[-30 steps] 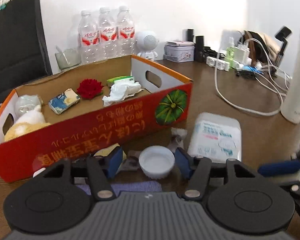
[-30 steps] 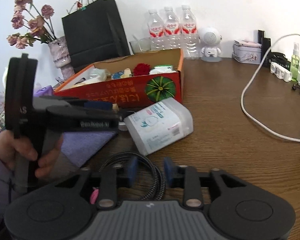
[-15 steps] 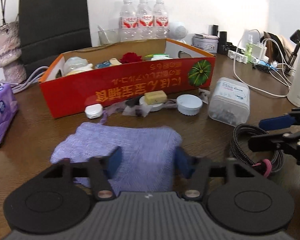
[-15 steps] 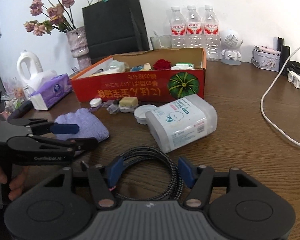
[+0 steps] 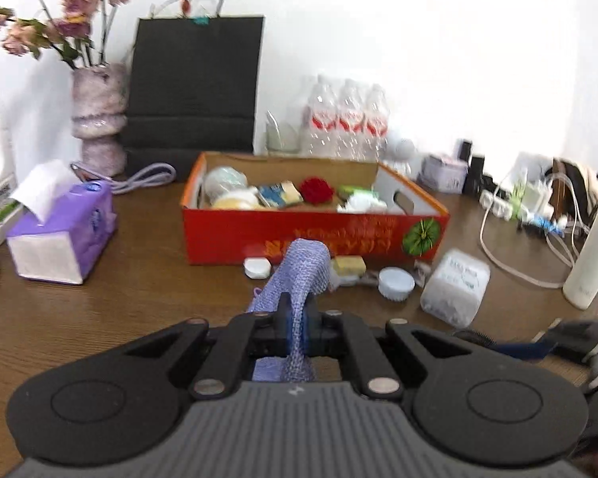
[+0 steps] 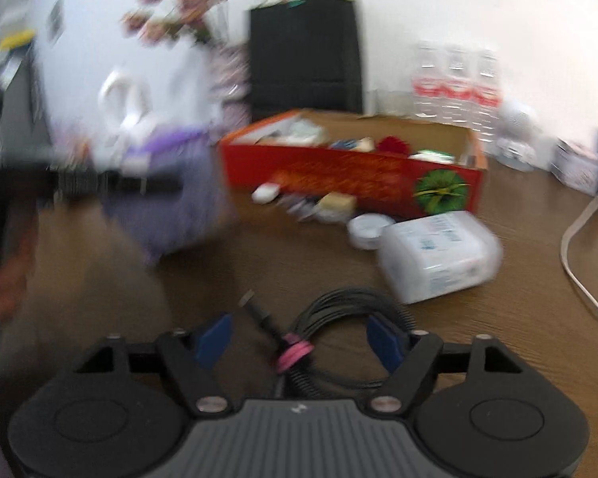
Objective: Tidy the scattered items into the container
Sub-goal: 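Carry the cloth and cable into the box and open both tools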
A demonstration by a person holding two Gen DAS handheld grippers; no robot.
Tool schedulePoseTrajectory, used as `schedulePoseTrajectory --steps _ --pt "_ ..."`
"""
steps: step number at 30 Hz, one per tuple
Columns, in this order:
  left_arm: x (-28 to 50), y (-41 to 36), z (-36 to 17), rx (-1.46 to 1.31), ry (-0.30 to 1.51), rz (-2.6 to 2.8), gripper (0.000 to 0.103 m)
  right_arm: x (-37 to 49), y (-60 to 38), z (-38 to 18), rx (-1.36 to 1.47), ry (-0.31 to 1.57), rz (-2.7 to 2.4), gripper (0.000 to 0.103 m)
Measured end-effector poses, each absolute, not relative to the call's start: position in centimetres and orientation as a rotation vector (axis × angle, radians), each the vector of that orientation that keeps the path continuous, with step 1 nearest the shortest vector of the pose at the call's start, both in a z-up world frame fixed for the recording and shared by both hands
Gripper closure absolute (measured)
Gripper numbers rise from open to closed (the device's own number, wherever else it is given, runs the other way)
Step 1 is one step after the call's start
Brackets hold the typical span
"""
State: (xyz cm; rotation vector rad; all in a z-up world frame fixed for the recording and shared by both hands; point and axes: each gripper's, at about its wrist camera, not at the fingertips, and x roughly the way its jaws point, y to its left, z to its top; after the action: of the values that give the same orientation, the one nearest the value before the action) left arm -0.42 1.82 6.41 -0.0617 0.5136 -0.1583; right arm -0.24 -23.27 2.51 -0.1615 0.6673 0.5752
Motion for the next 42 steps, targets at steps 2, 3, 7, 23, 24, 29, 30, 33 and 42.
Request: schedulePoseTrajectory --steps 2,3,7,23,24,29,30,33,42 --pt "-1.1 2.0 7.1 -0.08 0.489 -0.164 0.098 0.0 -22.2 1.8 -0.195 0.687 0.541 0.076" --pt "-1.5 2.1 7.5 -0.087 0.475 -0.169 0.098 -0.1 -21.9 1.8 -0.199 0.684 0.533 0.077" --pt "-2.8 2.2 8.3 -0.091 0.435 -0.176 0.098 -1.4 -21.3 2.2 -0.198 0.679 0.525 0.085" --pt "3.5 0.9 14.9 -0.062 0.282 -0.274 0.097 4.4 -22.7 16.1 -0.161 0.376 0.531 0.085" --pt "5.1 0.6 15.2 -0.056 0.287 -0.27 0.097 5.7 -22.6 17.0 -0.161 0.378 0.536 0.085" --pt "14.4 0.5 16.9 -0.144 0.402 -0.235 0.097 13.9 -22.0 20.5 -0.115 0.423 0.501 0.085" --pt "16.3 0.4 17.2 -0.141 0.43 -0.218 0.097 15.6 -22.0 21.0 -0.091 0.45 0.491 0.085" --pt "22.3 0.8 17.8 -0.227 0.583 -0.25 0.097 21.6 -21.6 21.5 -0.029 0.587 0.463 0.084" --pt "32.1 -2.0 8.0 -0.181 0.92 -0.158 0.095 33.3 -19.2 10.6 0.049 1.083 0.427 0.084"
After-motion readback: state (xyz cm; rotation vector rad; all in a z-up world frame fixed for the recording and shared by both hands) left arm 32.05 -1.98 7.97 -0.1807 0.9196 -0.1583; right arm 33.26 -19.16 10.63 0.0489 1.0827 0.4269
